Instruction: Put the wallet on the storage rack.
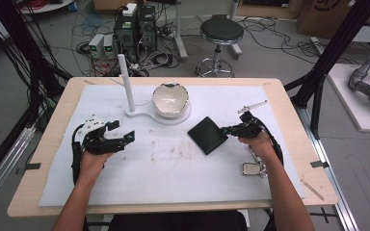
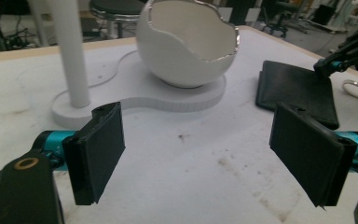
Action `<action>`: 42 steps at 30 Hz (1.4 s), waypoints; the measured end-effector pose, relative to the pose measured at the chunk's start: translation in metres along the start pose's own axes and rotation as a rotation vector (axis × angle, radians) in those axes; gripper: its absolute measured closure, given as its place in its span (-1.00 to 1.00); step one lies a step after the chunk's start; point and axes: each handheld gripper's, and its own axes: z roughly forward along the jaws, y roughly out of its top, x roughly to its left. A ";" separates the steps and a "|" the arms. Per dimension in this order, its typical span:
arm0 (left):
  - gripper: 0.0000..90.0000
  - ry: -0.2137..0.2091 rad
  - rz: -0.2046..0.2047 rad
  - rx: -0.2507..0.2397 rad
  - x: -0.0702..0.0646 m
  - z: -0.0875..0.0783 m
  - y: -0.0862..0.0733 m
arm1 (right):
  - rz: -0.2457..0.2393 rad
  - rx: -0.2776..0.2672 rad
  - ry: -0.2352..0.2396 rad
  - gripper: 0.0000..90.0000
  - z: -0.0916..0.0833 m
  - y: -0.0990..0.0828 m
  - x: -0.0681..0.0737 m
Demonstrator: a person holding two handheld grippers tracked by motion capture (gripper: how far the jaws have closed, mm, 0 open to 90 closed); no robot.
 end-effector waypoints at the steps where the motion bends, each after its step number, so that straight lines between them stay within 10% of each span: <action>1: -0.58 -0.017 0.005 0.003 -0.003 0.004 0.002 | -0.023 -0.007 -0.008 0.98 -0.002 0.001 0.003; 10: -0.50 -0.164 0.071 0.085 -0.030 0.058 0.016 | -0.175 -0.065 -0.036 0.98 -0.009 0.004 0.019; 21: -0.39 -0.301 0.065 0.134 -0.054 0.121 0.016 | -0.214 -0.090 -0.012 0.98 -0.010 0.006 0.025; 42: -0.27 -0.365 0.030 0.240 -0.059 0.178 0.008 | -0.250 -0.087 0.025 0.98 -0.012 0.010 0.028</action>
